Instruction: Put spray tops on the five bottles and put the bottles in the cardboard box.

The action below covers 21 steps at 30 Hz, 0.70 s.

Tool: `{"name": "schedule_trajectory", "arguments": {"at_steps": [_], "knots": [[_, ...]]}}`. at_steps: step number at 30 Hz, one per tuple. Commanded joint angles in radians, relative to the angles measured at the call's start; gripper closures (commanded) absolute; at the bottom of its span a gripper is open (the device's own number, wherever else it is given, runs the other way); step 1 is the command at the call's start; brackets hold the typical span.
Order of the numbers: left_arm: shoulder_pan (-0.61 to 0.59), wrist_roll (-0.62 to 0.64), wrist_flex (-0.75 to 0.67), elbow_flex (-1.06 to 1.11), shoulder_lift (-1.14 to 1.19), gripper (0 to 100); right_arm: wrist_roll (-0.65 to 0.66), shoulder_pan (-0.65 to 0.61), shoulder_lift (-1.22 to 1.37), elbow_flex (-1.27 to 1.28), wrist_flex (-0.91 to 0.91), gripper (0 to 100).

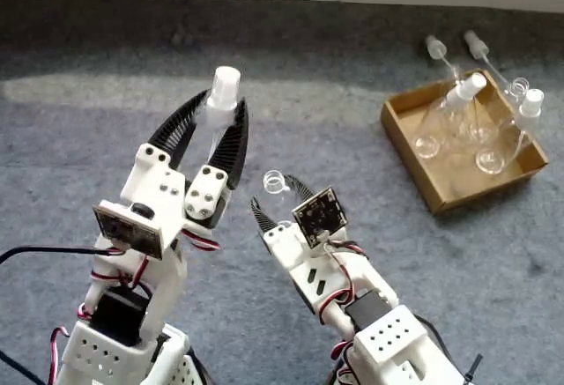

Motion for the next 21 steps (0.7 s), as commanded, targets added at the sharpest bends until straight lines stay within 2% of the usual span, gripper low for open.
{"name": "schedule_trajectory", "arguments": {"at_steps": [1,6,15,18,21], "knots": [[-0.013,-0.009,0.178,-0.010,-0.101,100,-0.009,-0.005,-0.019,-0.005,-0.027,90.3],[-0.013,-0.009,0.247,-0.004,-0.147,100,-0.009,-0.005,-0.019,-0.005,-0.027,90.3],[-0.005,-0.005,0.238,-0.002,-0.159,100,-0.009,-0.005,-0.019,-0.004,-0.027,90.3],[-0.005,-0.003,0.092,0.019,-0.148,100,-0.009,-0.005,-0.019,-0.004,-0.027,90.3],[-0.004,-0.003,-0.195,0.162,-0.148,100,-0.009,-0.007,-0.019,-0.004,-0.027,90.3]]}}
